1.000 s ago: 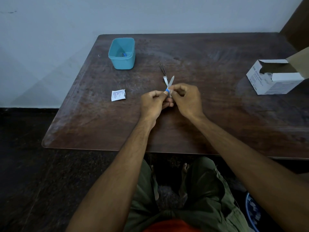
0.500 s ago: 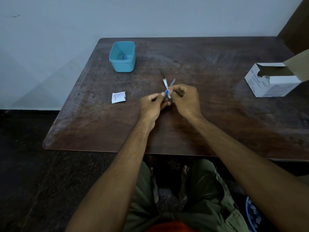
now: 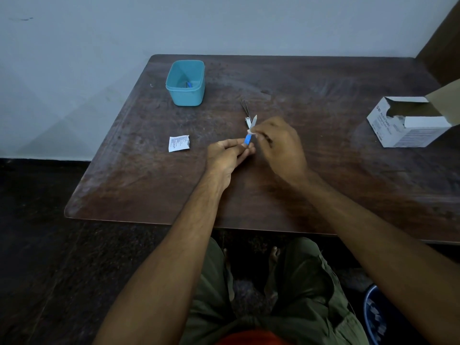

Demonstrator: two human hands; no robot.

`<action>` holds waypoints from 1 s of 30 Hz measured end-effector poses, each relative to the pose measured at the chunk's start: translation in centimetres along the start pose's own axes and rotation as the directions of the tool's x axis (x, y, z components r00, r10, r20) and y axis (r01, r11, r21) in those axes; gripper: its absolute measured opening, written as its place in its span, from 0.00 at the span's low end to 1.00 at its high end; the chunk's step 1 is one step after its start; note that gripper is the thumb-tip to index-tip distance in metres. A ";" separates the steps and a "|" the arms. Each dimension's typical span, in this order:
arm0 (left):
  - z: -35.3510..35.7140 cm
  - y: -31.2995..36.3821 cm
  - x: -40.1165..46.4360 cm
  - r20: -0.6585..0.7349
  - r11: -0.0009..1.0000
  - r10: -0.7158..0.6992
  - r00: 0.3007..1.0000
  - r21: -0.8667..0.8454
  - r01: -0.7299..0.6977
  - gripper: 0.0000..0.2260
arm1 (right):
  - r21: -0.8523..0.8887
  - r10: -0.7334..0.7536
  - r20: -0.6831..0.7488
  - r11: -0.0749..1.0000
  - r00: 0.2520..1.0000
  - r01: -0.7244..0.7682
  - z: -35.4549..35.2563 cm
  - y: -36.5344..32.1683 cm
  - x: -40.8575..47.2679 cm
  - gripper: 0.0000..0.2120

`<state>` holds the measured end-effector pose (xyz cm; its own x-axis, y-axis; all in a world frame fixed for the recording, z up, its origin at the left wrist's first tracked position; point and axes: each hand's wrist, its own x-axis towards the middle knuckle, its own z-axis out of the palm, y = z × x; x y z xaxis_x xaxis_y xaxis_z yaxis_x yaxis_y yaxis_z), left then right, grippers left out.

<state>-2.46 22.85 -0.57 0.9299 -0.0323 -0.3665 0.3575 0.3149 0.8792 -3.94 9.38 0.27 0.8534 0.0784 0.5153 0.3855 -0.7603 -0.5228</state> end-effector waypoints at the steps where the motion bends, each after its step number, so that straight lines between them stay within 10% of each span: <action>1: 0.0 0.0 -0.1 -0.004 1.000 0.008 1.000 0.006 -0.008 0.06 | -0.063 -0.056 0.082 0.996 0.995 0.061 0.2 -0.2 -0.1 0.10; 14: -0.2 -0.2 -0.1 0.023 0.999 0.053 0.998 0.004 -0.053 0.06 | -0.332 -0.180 0.339 0.895 0.923 0.296 1.0 0.2 -0.1 0.10; 30: 0.0 -0.6 0.0 0.019 0.996 0.085 0.996 -0.009 -0.085 0.07 | -0.386 -0.059 0.192 0.913 0.980 0.130 0.9 1.6 2.2 0.09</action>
<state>-2.71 22.62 -1.10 0.9584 -0.0232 -0.2845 0.2764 0.3249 0.9045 -1.17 8.91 -0.01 0.8807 0.2453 0.4052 0.3280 -0.9330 -0.1481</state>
